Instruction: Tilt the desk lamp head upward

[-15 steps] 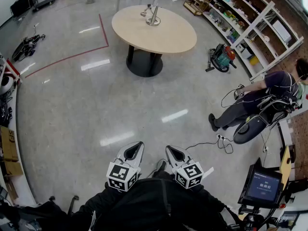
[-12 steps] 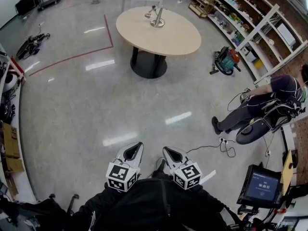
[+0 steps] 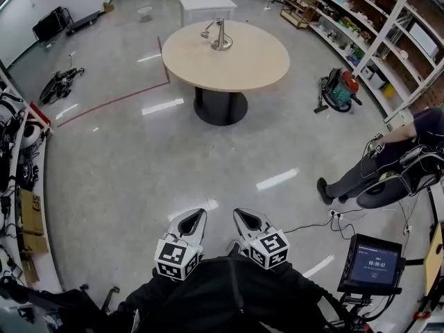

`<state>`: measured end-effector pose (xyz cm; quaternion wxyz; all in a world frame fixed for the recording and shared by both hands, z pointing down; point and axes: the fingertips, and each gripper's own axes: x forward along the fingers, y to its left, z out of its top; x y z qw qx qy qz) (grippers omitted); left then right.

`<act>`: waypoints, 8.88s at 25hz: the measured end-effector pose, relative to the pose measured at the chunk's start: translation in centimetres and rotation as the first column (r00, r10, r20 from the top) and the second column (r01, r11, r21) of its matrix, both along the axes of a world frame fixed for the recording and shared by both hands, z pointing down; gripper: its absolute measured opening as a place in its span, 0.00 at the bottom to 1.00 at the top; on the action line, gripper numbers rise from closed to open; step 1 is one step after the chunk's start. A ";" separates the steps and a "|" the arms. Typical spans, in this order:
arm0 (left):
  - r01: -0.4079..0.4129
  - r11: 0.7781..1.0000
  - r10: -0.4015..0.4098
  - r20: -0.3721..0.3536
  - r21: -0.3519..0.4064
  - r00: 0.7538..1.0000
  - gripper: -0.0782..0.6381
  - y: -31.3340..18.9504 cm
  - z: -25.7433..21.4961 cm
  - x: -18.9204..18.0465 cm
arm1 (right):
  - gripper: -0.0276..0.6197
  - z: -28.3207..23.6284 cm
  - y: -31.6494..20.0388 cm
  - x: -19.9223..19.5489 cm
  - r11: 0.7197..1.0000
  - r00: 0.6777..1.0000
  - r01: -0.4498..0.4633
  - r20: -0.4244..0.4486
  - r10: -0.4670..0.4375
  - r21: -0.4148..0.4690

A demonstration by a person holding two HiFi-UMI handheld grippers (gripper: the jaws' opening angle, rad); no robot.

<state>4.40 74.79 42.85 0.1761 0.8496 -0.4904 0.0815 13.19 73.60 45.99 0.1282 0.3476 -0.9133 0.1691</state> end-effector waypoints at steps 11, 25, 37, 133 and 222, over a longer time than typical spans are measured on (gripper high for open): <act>-0.017 1.000 0.015 0.089 0.019 0.996 0.12 -4.0 -1.4 7.2 | 0.05 -1.4 -4.7 7.1 0.999 0.998 -0.025 0.059 0.023 0.038; -0.032 0.999 0.030 -0.049 -0.043 0.998 0.12 -13.1 2.0 0.4 | 0.05 1.8 -13.0 1.8 0.996 0.995 -0.092 -0.037 0.092 -0.018; -0.043 0.999 0.045 -0.078 0.016 0.996 0.12 -24.6 1.8 -11.5 | 0.05 0.3 -22.4 -10.2 0.996 0.985 -0.083 -0.153 0.085 0.018; 0.261 0.958 -0.268 -0.048 -0.118 0.962 0.22 -99.4 7.5 -20.2 | 0.05 -1.5 -98.0 -9.5 0.982 0.983 -0.153 -0.090 0.163 0.110; 0.282 0.918 -0.392 0.518 0.280 0.760 0.20 -116.8 0.6 -17.1 | 0.24 9.5 -118.4 -14.4 0.984 0.969 -0.043 -0.234 0.083 0.172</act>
